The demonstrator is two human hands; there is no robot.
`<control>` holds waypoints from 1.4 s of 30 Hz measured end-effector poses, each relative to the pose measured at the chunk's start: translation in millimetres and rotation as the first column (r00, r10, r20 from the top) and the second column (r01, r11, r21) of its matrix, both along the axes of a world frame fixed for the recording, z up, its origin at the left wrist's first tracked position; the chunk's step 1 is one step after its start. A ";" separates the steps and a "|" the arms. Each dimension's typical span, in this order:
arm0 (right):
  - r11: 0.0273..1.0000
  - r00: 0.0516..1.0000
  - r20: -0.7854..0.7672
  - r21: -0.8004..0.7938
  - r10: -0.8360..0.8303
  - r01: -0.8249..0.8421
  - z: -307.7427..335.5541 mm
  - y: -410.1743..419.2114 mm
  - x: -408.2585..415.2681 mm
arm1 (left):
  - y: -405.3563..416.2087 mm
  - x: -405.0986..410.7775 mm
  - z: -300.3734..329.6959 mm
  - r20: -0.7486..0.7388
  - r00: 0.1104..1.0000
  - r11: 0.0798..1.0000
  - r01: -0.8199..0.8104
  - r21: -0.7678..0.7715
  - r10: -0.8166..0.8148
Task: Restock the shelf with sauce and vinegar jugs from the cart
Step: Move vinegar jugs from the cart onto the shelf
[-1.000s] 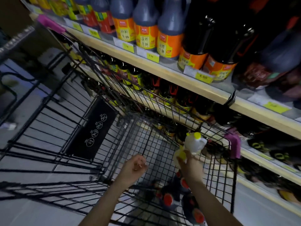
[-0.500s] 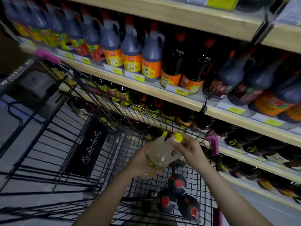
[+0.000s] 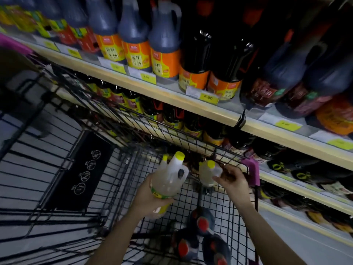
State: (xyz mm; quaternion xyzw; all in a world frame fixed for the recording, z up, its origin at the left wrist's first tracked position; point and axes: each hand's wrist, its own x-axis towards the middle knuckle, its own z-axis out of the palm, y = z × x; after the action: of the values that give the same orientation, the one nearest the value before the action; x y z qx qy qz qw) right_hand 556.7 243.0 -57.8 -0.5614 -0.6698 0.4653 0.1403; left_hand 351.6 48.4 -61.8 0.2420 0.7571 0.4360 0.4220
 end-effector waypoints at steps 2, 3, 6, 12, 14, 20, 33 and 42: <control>0.998 0.998 0.027 -0.030 0.061 -0.060 -26.6 8.7 -9.4 | -0.7 -1.5 -18.7 -0.006 1.000 0.999 -0.026 -0.043 0.026; 0.996 0.997 0.015 -0.041 0.082 -0.081 -36.5 11.9 -15.6 | -0.6 -1.1 -26.1 0.000 0.999 0.997 -0.043 -0.060 0.043; 0.994 0.994 0.008 -0.008 0.110 -0.110 -51.2 17.0 -37.5 | 2.6 2.5 -41.2 0.023 0.996 0.993 -0.082 -0.086 0.084; 0.945 0.967 0.121 0.215 0.223 -0.245 -51.4 24.8 -35.2 | 1.3 5.9 -40.7 0.033 0.991 0.987 -0.128 -0.100 0.132; 0.954 0.983 0.062 0.240 0.171 -0.181 -34.7 22.9 -29.9 | 2.1 4.4 -27.8 0.032 0.990 0.987 -0.132 -0.093 0.135; 0.984 0.992 -0.095 0.166 0.085 -0.069 44.8 -4.6 -10.2 | 3.6 2.9 29.5 0.031 0.994 0.994 -0.103 -0.047 0.104; 0.857 0.641 -0.575 -0.259 -0.507 0.445 172.3 -126.3 59.6 | -23.0 45.9 116.7 0.001 0.976 0.968 0.216 0.130 -0.219; 0.659 0.453 -0.541 -0.278 -0.708 0.699 186.2 -204.4 180.1 | -20.0 150.2 137.9 -0.019 0.857 0.847 0.512 0.142 -0.515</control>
State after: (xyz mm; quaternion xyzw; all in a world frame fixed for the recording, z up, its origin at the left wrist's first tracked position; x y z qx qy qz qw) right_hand 736.8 38.6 128.4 -0.6067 -0.2906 0.5238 0.5227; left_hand 501.8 28.4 76.0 0.4606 0.6277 0.3624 0.5123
